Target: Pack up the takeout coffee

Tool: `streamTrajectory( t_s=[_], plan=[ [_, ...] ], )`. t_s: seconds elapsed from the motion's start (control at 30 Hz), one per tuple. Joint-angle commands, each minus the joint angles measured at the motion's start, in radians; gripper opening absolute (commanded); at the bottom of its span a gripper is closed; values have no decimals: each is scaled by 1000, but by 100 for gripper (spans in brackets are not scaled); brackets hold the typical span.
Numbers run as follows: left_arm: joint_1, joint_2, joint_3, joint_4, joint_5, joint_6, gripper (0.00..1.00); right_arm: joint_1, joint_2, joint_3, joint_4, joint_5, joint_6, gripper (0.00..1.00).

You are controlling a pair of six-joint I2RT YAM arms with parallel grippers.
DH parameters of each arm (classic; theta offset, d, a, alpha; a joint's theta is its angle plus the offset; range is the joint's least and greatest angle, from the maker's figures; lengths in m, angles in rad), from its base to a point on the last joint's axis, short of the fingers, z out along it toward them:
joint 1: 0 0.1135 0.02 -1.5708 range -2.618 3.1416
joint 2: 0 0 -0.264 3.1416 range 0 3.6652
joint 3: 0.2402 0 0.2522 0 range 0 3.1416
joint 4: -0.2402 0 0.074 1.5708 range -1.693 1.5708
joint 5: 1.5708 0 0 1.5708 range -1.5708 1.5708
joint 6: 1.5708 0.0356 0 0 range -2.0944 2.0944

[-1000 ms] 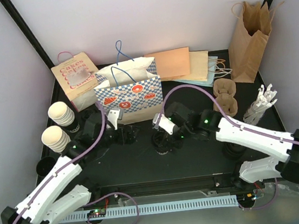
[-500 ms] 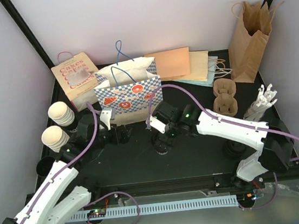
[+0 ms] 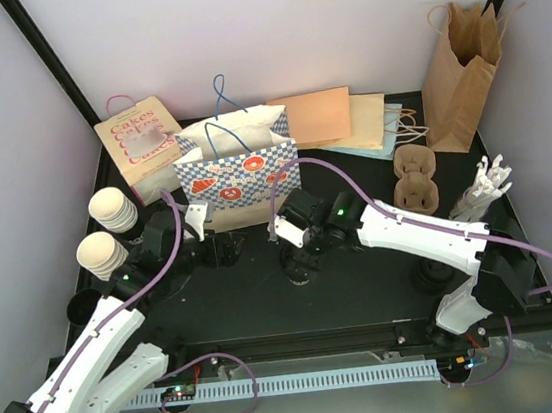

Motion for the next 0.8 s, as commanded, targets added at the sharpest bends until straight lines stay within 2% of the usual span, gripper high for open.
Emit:
streamTrajectory(
  t_s=[0.0,0.67,0.77],
  plan=[
    [10,-4,32,-8,9,27,99,12,16,33,-6,24,-21,97],
    [11,-14,51,-43,-19,63,99,42,55,43,1,59,-43,94],
    [10,-16,49,-46,-19,67,99,43,58,49,2,54,-40,91]
  ],
)
